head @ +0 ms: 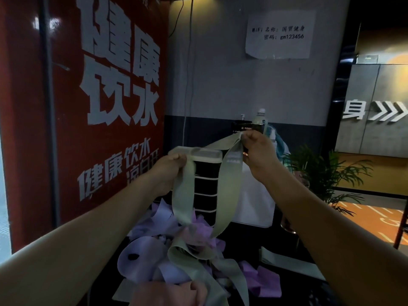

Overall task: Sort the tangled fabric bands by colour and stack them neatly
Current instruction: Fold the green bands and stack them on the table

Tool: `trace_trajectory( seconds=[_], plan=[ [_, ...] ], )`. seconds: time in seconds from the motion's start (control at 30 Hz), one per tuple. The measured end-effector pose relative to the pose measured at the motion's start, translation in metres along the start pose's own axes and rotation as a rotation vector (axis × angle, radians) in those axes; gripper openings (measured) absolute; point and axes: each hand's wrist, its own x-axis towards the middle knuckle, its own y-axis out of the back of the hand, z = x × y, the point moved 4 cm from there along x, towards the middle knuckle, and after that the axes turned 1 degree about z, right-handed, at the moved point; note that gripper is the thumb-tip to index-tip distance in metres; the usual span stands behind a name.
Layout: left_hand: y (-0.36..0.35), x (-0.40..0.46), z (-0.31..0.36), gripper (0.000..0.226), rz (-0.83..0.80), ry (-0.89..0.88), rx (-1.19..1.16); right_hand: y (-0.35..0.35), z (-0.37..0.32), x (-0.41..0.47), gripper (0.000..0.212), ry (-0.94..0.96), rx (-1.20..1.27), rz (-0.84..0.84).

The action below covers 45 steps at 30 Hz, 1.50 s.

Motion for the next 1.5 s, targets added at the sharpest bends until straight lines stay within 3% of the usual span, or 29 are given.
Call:
trace_trajectory(
  seconds=[0.13,0.3,0.47,0.57,0.67,0.77,0.83,0.97,1.13,1.33,1.5],
  plan=[
    [-0.003,-0.003,-0.009,0.023,-0.141,0.131,0.018,0.008,0.009,0.000,0.028,-0.038,0.036,0.041],
    [-0.006,-0.002,-0.014,0.028,-0.155,-0.001,0.540,0.002,0.011,-0.004,0.025,-0.122,0.248,0.007],
    [-0.026,-0.010,0.011,0.023,-0.159,-0.288,0.307,-0.015,-0.003,-0.014,0.018,-0.017,0.184,-0.146],
    [-0.044,-0.018,0.024,0.042,-0.235,-0.360,0.286,-0.022,-0.008,-0.014,0.015,0.023,0.132,-0.165],
    [-0.054,-0.019,0.025,0.033,-0.161,-0.417,0.268,-0.020,-0.008,-0.012,0.014,0.060,0.033,-0.140],
    [-0.054,-0.014,0.021,0.019,-0.071,-0.395,0.198,-0.013,-0.005,-0.018,0.011,0.066,-0.004,-0.172],
    [-0.057,-0.013,0.017,0.020,-0.059,-0.369,0.199,-0.008,0.000,-0.023,0.009,0.057,-0.041,-0.203],
    [-0.063,-0.011,0.009,0.025,-0.056,-0.351,0.252,-0.001,0.016,-0.030,0.030,-0.018,-0.083,-0.210],
    [-0.065,-0.008,0.008,0.023,-0.063,-0.345,0.283,0.004,0.023,-0.038,0.027,-0.005,-0.163,-0.241],
    [-0.076,-0.013,0.007,0.019,-0.216,-0.404,0.385,0.017,-0.003,-0.030,0.008,0.163,-0.154,-0.139],
    [-0.094,-0.013,0.003,0.014,-0.260,-0.374,0.322,0.032,-0.001,-0.026,0.022,0.159,-0.164,-0.067]
  ],
)
